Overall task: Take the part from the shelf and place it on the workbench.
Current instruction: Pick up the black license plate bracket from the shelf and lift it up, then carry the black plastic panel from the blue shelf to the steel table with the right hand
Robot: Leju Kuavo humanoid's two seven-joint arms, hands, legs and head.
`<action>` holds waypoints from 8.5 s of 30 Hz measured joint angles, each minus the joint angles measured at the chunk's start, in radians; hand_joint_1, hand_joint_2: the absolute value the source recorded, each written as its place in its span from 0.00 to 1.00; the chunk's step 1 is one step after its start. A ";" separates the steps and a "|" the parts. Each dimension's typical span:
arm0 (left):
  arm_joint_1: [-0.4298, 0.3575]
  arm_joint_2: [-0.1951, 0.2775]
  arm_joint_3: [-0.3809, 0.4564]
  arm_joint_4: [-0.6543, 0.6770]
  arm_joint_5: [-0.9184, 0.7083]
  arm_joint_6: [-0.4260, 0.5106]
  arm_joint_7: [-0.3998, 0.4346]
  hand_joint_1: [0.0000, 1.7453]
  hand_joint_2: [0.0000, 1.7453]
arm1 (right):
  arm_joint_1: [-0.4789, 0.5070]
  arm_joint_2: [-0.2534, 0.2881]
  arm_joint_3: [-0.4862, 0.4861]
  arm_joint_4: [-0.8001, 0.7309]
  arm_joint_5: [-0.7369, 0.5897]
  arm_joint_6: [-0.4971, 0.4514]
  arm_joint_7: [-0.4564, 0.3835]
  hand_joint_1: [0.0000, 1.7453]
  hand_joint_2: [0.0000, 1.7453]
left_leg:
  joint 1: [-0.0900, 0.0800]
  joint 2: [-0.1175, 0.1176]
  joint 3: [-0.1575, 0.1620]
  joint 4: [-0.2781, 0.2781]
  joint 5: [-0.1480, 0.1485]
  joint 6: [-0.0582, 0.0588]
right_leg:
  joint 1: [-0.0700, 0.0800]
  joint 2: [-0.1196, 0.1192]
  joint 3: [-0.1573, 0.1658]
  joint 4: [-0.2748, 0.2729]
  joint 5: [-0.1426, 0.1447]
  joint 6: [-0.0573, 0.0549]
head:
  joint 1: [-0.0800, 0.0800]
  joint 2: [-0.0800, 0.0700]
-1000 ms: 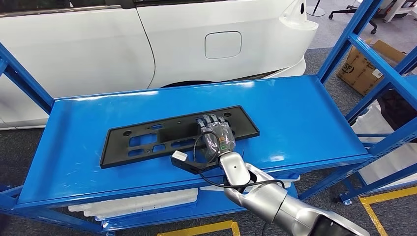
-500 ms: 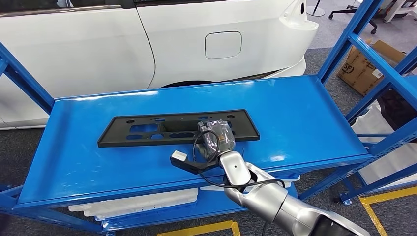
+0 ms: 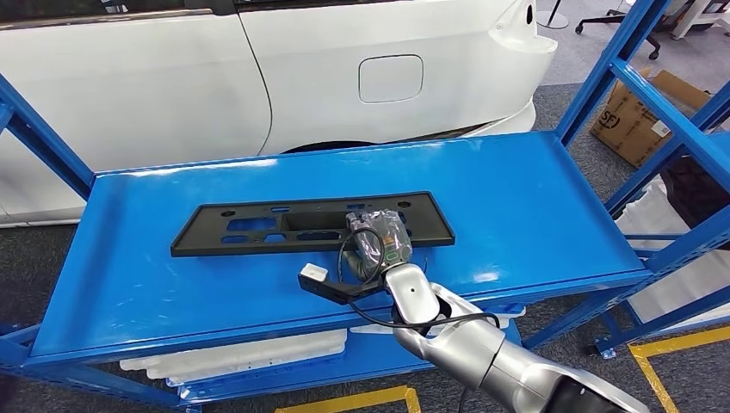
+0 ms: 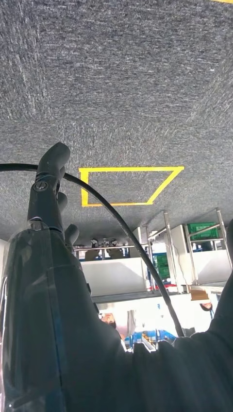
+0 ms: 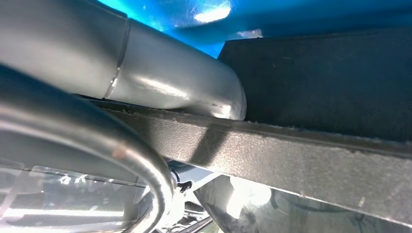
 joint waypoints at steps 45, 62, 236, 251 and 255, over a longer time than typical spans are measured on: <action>0.000 -0.002 -0.031 0.000 -0.054 -0.016 0.012 0.00 1.00 | -0.183 0.014 -0.015 -0.114 -0.057 0.023 -0.002 1.00 0.00 | 0.000 0.000 -0.001 0.000 0.000 0.000 | 0.000 0.000 -0.001 0.000 0.000 0.000 | 0.000 0.000; 0.002 -0.006 -0.058 0.000 -0.086 -0.027 0.038 0.00 0.00 | -0.250 0.006 -0.071 -0.233 -0.079 0.008 0.016 1.00 0.00 | 0.000 0.000 -0.002 0.000 0.000 0.000 | 0.000 0.000 -0.002 0.000 0.000 0.000 | 0.000 0.000; 0.006 -0.031 -0.070 0.001 -0.106 0.066 0.028 0.00 1.00 | 0.151 0.072 0.008 -0.582 -1.333 0.615 -0.365 1.00 0.00 | -0.012 0.009 -0.048 -0.008 0.053 0.030 | -0.003 -0.011 0.018 0.099 -0.048 0.008 | 0.009 0.000; 0.014 -0.018 -0.070 0.001 -0.109 0.056 -0.345 0.00 1.00 | 0.121 0.136 0.028 -0.554 -1.334 0.607 -0.345 1.00 0.00 | 0.026 0.006 -0.016 0.127 -0.028 -0.046 | -0.018 -0.016 -0.031 -0.017 0.040 -0.004 | 0.003 0.000; 0.014 -0.014 -0.070 0.001 -0.109 0.054 -0.347 0.00 1.00 | 0.107 0.154 0.034 -0.544 -1.334 0.605 -0.342 1.00 0.00 | 0.021 -0.002 0.046 0.000 -0.040 -0.032 | -0.016 -0.015 -0.058 0.004 0.060 0.021 | 0.005 0.000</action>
